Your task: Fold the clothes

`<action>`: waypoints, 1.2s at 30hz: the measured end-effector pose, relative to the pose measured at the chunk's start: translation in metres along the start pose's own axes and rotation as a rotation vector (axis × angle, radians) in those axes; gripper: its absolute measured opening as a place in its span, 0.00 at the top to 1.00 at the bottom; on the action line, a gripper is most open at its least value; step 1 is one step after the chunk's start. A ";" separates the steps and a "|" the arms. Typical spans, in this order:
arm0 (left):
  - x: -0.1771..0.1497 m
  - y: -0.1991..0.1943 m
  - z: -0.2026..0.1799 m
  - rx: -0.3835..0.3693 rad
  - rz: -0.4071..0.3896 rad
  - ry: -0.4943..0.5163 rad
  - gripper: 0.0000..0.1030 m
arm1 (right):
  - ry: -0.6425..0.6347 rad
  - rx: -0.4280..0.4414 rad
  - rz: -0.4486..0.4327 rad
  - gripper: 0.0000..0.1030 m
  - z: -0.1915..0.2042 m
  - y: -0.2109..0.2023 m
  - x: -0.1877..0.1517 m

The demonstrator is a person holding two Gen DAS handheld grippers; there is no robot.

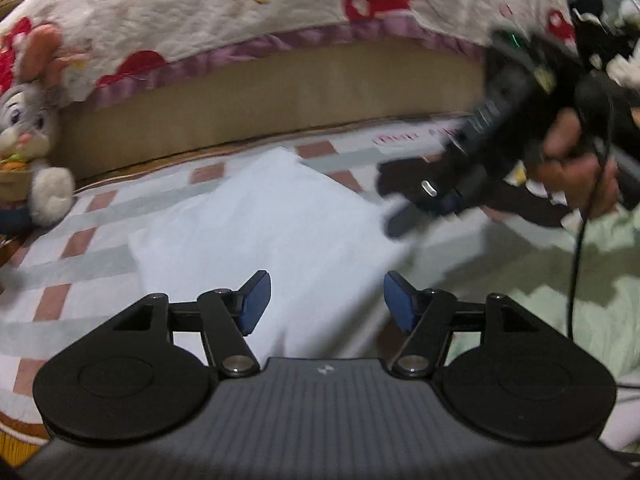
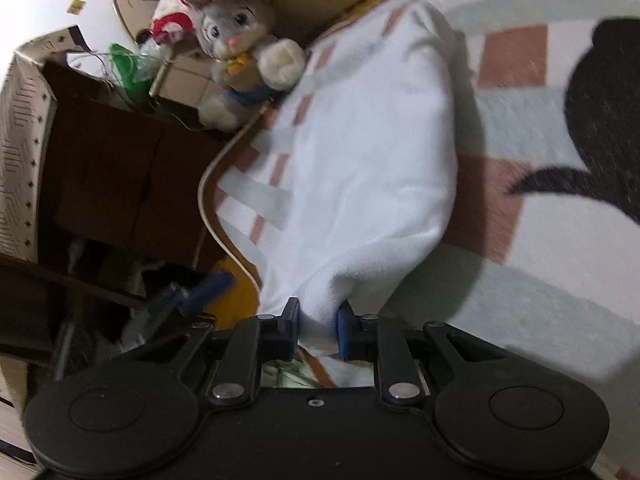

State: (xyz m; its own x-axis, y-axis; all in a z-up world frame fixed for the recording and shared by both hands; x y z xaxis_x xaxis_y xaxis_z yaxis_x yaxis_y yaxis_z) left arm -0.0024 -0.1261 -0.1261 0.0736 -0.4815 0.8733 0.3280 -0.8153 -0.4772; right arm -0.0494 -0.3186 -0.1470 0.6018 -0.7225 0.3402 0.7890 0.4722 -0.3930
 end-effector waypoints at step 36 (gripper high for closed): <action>-0.030 0.021 0.054 0.214 0.153 -0.283 0.80 | 0.054 -0.226 -0.095 0.47 -0.077 0.076 0.148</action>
State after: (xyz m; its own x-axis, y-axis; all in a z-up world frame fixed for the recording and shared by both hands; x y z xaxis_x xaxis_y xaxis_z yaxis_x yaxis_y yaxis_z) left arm 0.0530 -0.1117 -0.1572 0.3843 -0.4603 0.8003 0.4800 -0.6409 -0.5991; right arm 0.0900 -0.4288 -0.1924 0.5140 -0.7869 0.3413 0.7906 0.2802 -0.5445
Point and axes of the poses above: each gripper's, at about its wrist camera, not at the fingertips, and y roughly the way its jaws point, z to its left, x to its top, the point moved 6 cm from there along y, roughly the way its jaws point, and after that the axes turned 9 degrees about -z, right-handed, at the moved point
